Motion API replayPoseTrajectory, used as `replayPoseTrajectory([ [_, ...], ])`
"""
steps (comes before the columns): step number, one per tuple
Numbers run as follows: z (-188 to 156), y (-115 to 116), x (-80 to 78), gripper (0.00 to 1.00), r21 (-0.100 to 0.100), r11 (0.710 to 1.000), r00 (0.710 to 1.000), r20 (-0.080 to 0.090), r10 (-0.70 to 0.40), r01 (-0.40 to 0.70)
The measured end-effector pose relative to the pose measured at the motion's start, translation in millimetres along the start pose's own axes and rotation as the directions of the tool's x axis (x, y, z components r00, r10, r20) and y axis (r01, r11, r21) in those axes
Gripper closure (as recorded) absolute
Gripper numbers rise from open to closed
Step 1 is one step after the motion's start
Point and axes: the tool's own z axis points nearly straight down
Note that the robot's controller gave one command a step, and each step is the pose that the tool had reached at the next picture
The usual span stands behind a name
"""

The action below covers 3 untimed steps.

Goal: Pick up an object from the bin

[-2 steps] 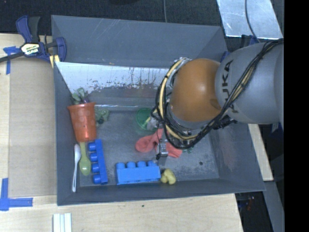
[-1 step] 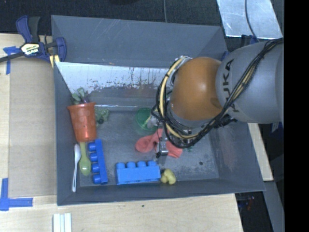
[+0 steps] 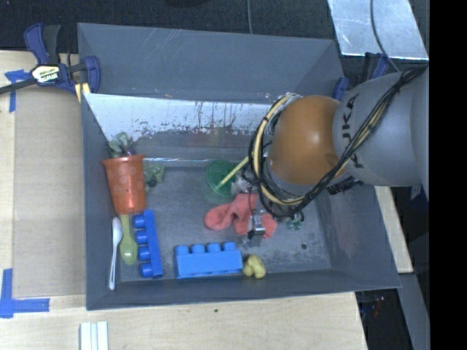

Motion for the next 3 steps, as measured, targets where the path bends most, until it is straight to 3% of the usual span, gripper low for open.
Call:
replayPoseTrajectory([
  [1, 17.0, 7.8, 17.0, 1.0, -0.003, 0.995, 0.995, 0.008, 0.1, -0.1],
  [2, 17.0, 7.7, 17.0, 1.0, -0.004, 0.995, 0.995, 0.008, 0.101, -0.101],
  [3, -47.8, 1.9, 17.2, 1.0, -0.003, 0.993, 0.993, 0.002, 0.117, -0.117],
])
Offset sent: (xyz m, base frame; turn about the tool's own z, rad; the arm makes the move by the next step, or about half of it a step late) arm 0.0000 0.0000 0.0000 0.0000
